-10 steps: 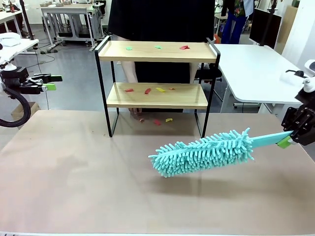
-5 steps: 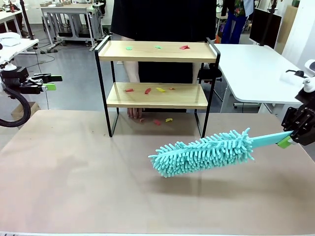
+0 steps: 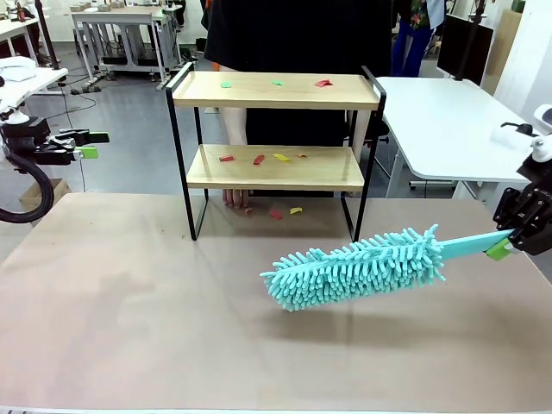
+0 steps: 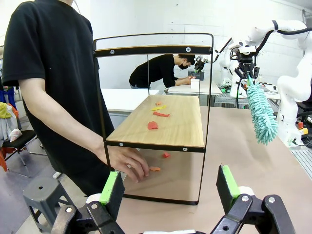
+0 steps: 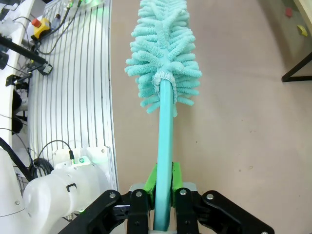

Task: Clean the shelf.
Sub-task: Clean the specific section of the Shelf indicated by the human with the Duster.

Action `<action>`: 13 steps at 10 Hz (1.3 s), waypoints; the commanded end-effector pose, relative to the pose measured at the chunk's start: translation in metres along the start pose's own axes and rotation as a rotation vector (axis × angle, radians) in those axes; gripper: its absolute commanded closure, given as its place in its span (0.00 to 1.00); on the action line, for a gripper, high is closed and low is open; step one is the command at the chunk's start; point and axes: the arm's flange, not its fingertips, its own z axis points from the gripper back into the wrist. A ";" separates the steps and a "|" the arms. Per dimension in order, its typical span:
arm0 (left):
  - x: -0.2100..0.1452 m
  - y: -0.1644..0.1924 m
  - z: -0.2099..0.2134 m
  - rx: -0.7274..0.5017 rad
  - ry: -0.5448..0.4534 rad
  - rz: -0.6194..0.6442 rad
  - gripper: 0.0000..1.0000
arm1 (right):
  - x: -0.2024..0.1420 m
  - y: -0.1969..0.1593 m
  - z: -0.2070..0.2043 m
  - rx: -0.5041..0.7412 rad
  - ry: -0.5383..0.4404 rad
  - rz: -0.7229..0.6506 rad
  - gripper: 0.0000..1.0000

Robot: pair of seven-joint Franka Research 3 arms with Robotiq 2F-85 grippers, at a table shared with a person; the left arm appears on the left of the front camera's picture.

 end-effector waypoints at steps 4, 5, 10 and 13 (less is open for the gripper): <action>0.002 -0.002 0.000 -0.002 0.001 -0.010 0.00 | 0.001 0.003 0.001 0.002 -0.024 0.014 0.88; 0.002 -0.002 0.000 -0.002 0.001 -0.010 0.00 | 0.001 0.003 0.001 0.002 -0.024 0.014 0.88; 0.002 -0.002 0.000 -0.002 0.001 -0.010 0.00 | 0.018 0.008 -0.011 -0.020 -0.017 -0.069 0.88; 0.002 -0.002 0.000 -0.002 0.001 -0.010 0.00 | 0.057 0.030 -0.046 -0.076 -0.105 -0.189 0.88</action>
